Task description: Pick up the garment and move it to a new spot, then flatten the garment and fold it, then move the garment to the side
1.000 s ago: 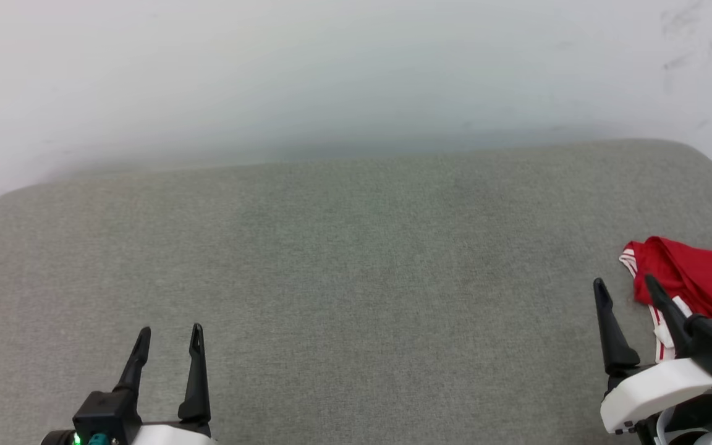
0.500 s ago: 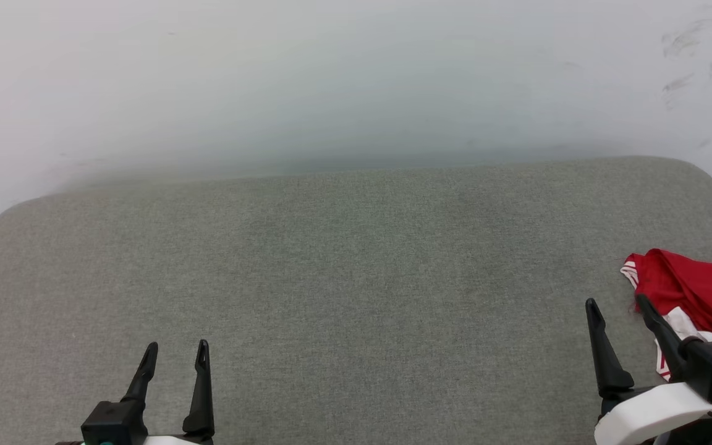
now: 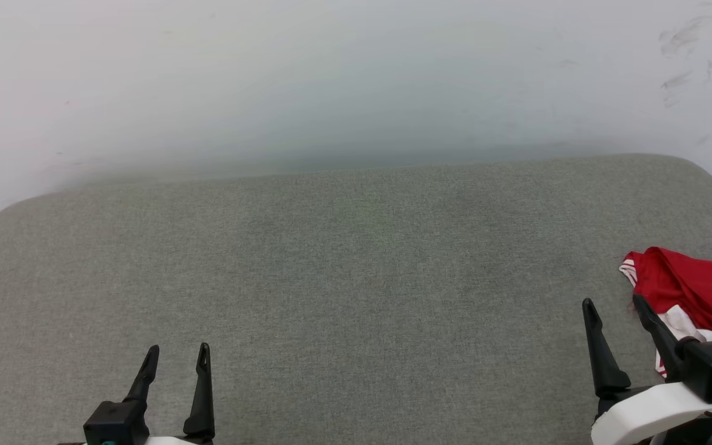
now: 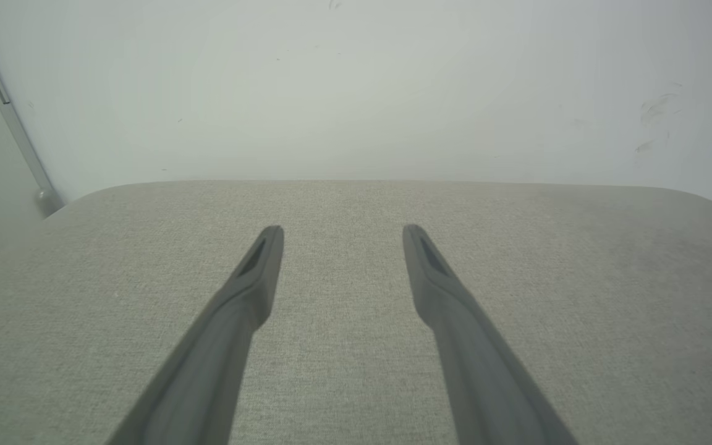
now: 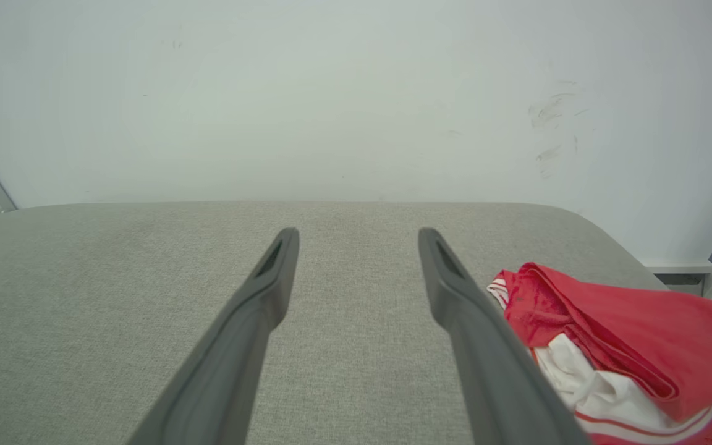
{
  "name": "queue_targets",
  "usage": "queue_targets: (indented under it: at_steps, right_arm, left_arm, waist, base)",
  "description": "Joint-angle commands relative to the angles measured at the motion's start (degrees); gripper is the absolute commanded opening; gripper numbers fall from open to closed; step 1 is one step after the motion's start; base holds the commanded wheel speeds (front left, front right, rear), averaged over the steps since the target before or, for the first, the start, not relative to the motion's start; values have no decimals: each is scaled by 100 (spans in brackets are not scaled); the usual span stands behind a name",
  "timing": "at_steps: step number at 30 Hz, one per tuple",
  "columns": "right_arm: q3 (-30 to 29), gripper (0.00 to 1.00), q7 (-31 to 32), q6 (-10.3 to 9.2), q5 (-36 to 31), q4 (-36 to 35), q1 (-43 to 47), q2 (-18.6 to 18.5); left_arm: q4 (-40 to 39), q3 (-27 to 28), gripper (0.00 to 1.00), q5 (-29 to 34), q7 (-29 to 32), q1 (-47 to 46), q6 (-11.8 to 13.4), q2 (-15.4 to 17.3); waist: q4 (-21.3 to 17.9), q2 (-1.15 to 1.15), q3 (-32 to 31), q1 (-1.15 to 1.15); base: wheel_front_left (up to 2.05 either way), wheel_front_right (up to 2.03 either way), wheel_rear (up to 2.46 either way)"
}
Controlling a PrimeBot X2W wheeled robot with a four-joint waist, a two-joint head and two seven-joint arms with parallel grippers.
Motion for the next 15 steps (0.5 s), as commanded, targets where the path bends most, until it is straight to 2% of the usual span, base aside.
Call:
queue_targets:
  at_steps: [1,4,5,8,15]
  right_arm:
    - [7,100,-41,-4,22,16,-36,29]
    - [14,100,-44,-4,31,28,-49,31]
    - [11,0,-20,0,41,47,-7,3]
    - [13,0,-6,0,108,183,31,5]
    - [-24,0,50,0,954,359,-86,9]
  left_arm:
    - [8,-9,100,-26,-2,-47,21,24]
    - [9,-12,100,-41,-11,-68,19,34]
    - [21,-5,0,-41,0,-10,-1,6]
    - [145,-20,0,-109,11,26,-12,-37]
    - [240,97,0,-876,183,-112,-137,-100]
  waist:
    - [7,0,7,0]
    - [10,0,18,0]
    - [10,0,18,0]
    - [11,0,20,0]
    - [22,0,33,0]
  base:
    - [0,0,0]
    - [0,0,0]
    - [0,0,0]
    - [0,0,0]
    - [0,0,0]
